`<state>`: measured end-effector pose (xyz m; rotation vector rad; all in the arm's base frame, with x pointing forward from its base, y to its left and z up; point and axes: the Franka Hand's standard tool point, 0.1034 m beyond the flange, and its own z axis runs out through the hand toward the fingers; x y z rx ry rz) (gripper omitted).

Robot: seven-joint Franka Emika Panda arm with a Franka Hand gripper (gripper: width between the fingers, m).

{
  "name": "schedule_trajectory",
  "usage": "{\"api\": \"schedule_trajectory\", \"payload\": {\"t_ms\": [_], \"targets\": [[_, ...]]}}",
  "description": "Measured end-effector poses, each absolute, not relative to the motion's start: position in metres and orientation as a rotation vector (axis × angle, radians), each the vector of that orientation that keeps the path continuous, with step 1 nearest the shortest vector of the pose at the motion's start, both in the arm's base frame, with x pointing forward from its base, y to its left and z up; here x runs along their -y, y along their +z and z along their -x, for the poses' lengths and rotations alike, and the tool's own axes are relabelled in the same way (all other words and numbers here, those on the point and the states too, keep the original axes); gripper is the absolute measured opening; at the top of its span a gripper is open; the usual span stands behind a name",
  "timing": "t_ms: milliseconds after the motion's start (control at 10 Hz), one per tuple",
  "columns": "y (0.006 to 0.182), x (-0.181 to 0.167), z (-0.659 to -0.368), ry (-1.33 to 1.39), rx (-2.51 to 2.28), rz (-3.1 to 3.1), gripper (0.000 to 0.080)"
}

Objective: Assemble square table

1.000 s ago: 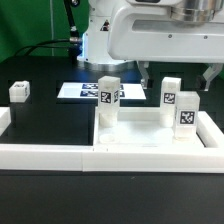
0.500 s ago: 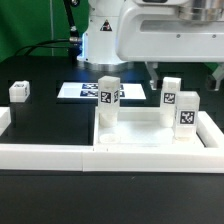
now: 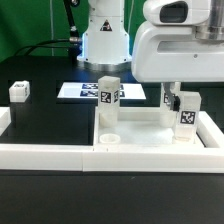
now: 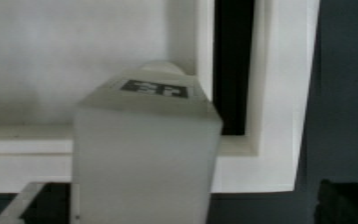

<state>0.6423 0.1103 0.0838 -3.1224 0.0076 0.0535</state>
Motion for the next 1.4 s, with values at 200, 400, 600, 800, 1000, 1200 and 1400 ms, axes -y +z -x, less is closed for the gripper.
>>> {"api": "schedule_trajectory", "payload": {"t_ms": [200,400,600,800,1000,1200,1400], "targets": [[0.084,-0.110,-0.642,0.054,-0.008,3.122,0.0444],[0.083,-0.108,-0.642,0.051,-0.012,3.122,0.0286],[0.084,-0.101,-0.642,-0.046,-0.030,3.117,0.0288],[0.084,-0.099,-0.643,-0.056,-0.034,3.114,0.0288],[0.084,-0.101,-0.644,-0.067,-0.067,3.115,0.0290],[0.084,-0.105,-0.644,-0.065,-0.210,3.105,0.0290],[0.084,-0.105,-0.644,-0.064,-0.228,3.103,0.0542]]}}
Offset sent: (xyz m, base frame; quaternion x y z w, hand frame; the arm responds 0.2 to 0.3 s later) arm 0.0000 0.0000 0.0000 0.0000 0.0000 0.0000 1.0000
